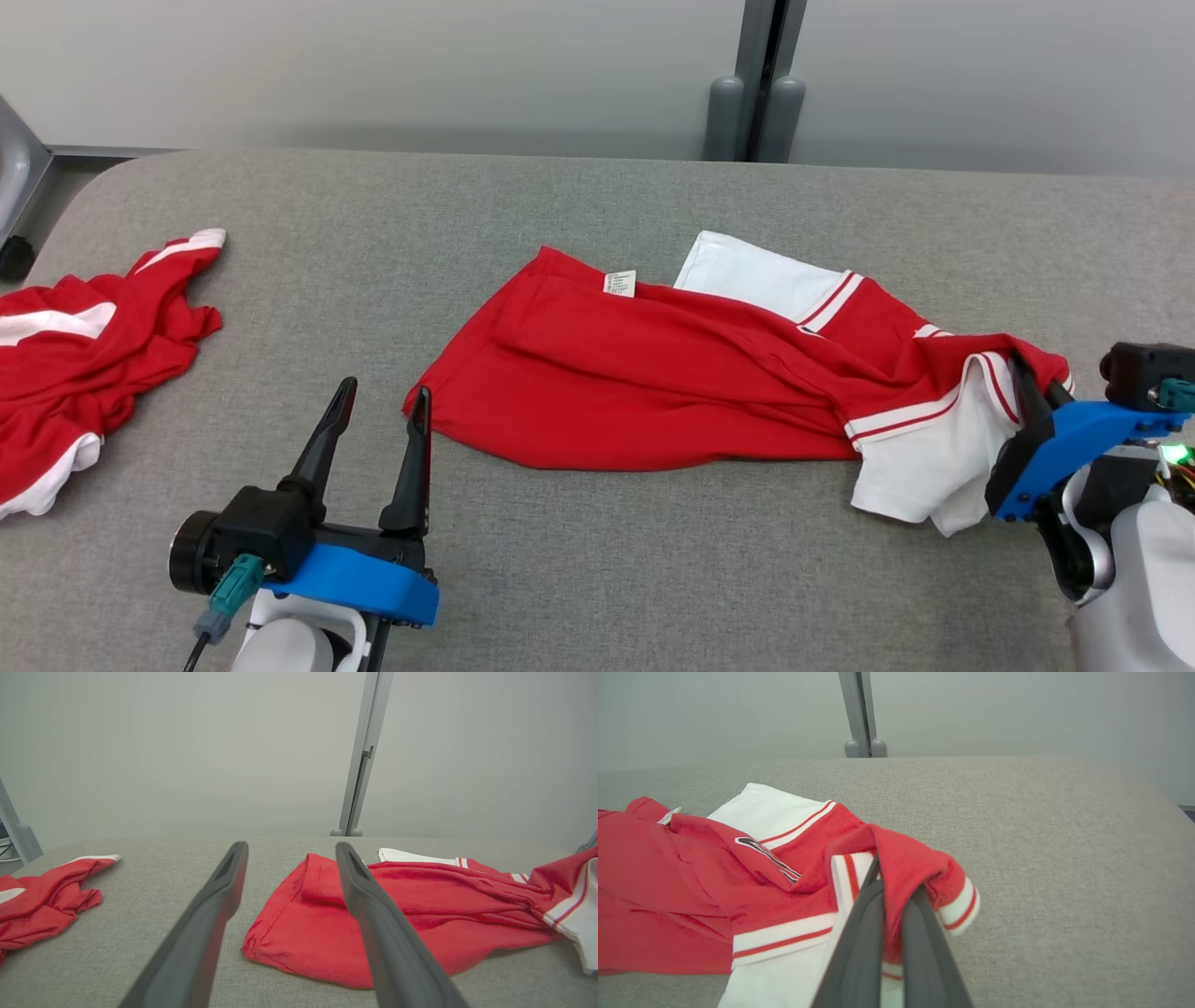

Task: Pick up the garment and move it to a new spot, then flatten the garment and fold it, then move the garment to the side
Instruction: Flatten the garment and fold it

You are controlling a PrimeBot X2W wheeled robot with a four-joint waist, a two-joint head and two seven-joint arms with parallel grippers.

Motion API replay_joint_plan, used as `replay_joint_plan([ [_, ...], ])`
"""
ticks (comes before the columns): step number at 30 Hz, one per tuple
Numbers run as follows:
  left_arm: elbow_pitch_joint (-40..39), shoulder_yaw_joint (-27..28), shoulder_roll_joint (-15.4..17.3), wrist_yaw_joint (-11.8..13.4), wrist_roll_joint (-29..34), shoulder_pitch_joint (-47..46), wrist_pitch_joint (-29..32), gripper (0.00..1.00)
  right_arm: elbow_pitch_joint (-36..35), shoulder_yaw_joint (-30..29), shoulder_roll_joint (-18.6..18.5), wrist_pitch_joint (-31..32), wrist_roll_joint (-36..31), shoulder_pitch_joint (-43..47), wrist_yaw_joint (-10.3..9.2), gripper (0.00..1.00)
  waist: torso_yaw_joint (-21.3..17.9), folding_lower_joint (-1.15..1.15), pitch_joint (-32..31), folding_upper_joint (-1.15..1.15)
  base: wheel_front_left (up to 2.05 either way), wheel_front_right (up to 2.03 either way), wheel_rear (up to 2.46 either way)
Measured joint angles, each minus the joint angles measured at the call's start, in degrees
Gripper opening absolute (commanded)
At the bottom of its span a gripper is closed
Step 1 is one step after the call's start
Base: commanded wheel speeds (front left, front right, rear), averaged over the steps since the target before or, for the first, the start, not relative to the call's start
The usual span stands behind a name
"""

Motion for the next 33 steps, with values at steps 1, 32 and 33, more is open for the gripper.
replay_joint_plan([
  [1, 0.0, -0.1, -0.1, 0.0, 0.0, -0.1, 0.0, 1.0, 1.6, 0.4, -0.2, -0.9, -0.4, -1.1, 0.01, 0.0, 0.3, 0.0, 0.2, 0.0, 0.0, 0.0, 0.0],
  [32, -0.1, 1.0, 0.5, 0.8, -0.6, 5.0, 0.0, 1.0, -7.4, -2.6, 2.3, -7.5, -3.9, 12.9, 0.01, 1.0, -1.7, -0.01, -7.1, -0.02, 0.0, 0.0, 0.0],
  [33, -0.1, 1.0, 0.5, 1.0, -0.6, 5.1, 0.0, 1.0, -9.3, -2.5, 2.7, -7.9, -4.1, 14.0, 0.01, 1.0, -1.8, -0.01, -7.3, -0.02, 0.0, 0.0, 0.0],
])
